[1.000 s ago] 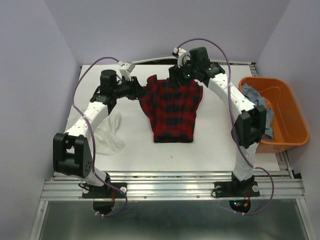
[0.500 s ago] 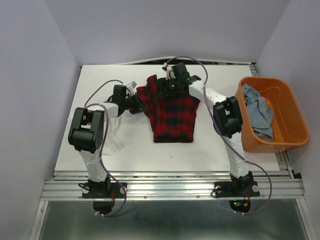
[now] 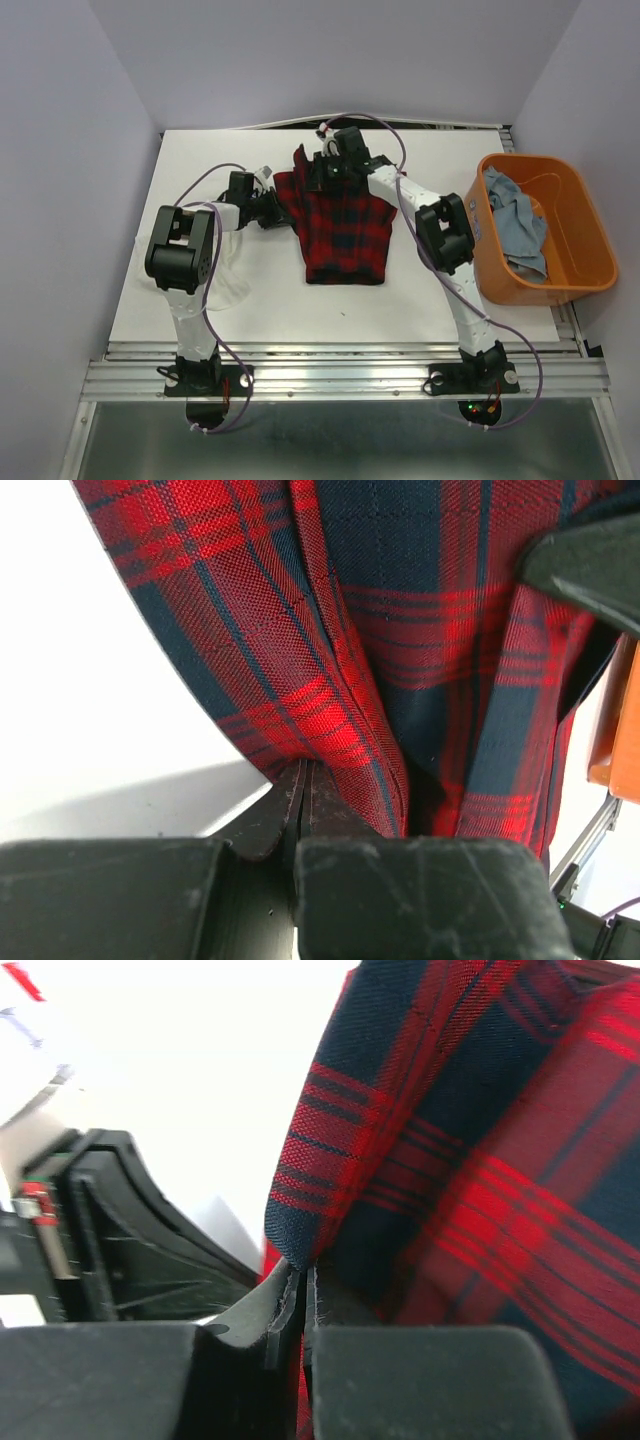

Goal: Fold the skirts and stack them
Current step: Fold the skirt

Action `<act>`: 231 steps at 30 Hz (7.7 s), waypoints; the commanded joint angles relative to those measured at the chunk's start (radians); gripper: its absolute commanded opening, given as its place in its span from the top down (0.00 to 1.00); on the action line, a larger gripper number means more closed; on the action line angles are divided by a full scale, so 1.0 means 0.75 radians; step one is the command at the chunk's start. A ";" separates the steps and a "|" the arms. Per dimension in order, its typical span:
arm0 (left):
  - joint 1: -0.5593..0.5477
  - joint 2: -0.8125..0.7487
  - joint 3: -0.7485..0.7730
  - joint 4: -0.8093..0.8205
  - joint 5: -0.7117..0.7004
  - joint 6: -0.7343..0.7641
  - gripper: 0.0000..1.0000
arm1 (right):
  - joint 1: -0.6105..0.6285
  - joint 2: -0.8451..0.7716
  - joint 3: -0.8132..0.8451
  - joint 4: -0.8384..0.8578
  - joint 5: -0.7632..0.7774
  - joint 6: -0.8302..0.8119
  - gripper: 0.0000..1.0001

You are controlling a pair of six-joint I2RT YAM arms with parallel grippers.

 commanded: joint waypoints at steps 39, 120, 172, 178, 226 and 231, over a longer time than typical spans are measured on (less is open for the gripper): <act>-0.128 -0.579 -0.361 0.077 0.214 0.061 0.93 | 0.075 -0.653 -0.787 -0.235 -0.180 -0.037 0.47; -0.141 -0.370 -0.371 -0.035 0.150 0.132 0.82 | 0.282 -0.468 -0.762 -0.155 0.016 0.170 0.62; -0.325 -0.293 0.418 -0.289 -0.003 0.435 0.68 | -0.272 -0.826 -1.018 -0.024 -0.502 -0.019 0.26; -0.323 0.045 0.727 -0.342 -0.062 0.343 0.68 | -0.297 -0.755 -0.934 -0.016 -0.283 -0.062 0.25; -1.061 -0.883 -0.379 -0.398 -0.770 1.787 0.28 | -0.324 -0.507 -0.777 0.113 -0.606 -0.035 0.25; -1.192 -0.763 -0.504 -0.204 -0.950 1.773 0.20 | -0.297 -0.438 -0.852 0.162 -0.582 -0.068 0.26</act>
